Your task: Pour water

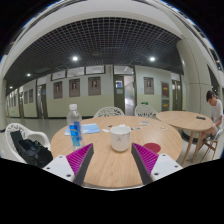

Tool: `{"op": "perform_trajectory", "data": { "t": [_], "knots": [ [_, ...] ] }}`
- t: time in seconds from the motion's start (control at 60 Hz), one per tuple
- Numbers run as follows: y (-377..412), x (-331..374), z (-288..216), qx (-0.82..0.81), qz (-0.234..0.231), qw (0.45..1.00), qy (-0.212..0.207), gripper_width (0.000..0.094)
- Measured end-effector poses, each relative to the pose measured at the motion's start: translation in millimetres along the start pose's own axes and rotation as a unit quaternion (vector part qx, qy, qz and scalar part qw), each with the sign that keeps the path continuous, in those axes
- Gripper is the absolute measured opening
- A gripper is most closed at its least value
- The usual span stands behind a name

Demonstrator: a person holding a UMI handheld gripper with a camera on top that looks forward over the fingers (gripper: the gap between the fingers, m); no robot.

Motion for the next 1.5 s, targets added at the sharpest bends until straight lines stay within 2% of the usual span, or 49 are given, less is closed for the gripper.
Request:
{"op": "perform_trajectory", "data": {
  "t": [0.2,0.317,0.617,0.833,0.95,1.0,1.083,1.15,1.233,1.4,1.5],
  "knots": [
    [-1,-11,6,0.007,-0.025,1.0,-0.01,0.0818],
    [27,-8,-4,0.015,-0.047,0.999,-0.006,0.0816],
    [104,-73,-8,0.05,-0.118,0.992,-0.003,0.081],
    [133,-171,-6,0.04,-0.08,0.996,0.004,0.0809],
    [140,-203,-12,0.038,-0.073,0.996,-0.016,0.0799],
    [144,-213,-13,0.038,-0.072,0.996,-0.02,0.0771],
    [138,-226,-9,0.035,-0.048,0.998,-0.013,0.0469],
    [139,-229,-9,0.025,-0.039,0.999,-0.018,0.0464],
    [138,-229,-5,0.016,-0.045,0.999,-0.003,0.0461],
    [138,-230,-4,0.014,-0.059,0.998,-0.001,0.034],
    [134,-231,-9,-0.032,-0.059,0.998,-0.001,0.0321]
  ]
}}
Point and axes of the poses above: the point between the fingertips, and its own axes, seen from behind it with the camera up: y to the left, z down, x backward, against the way the camera looks, the point moved 6 cm from there along x, backward, against the way the camera looks, and after that the axes turned 3 degrees about -z, right-handed, at the moved point
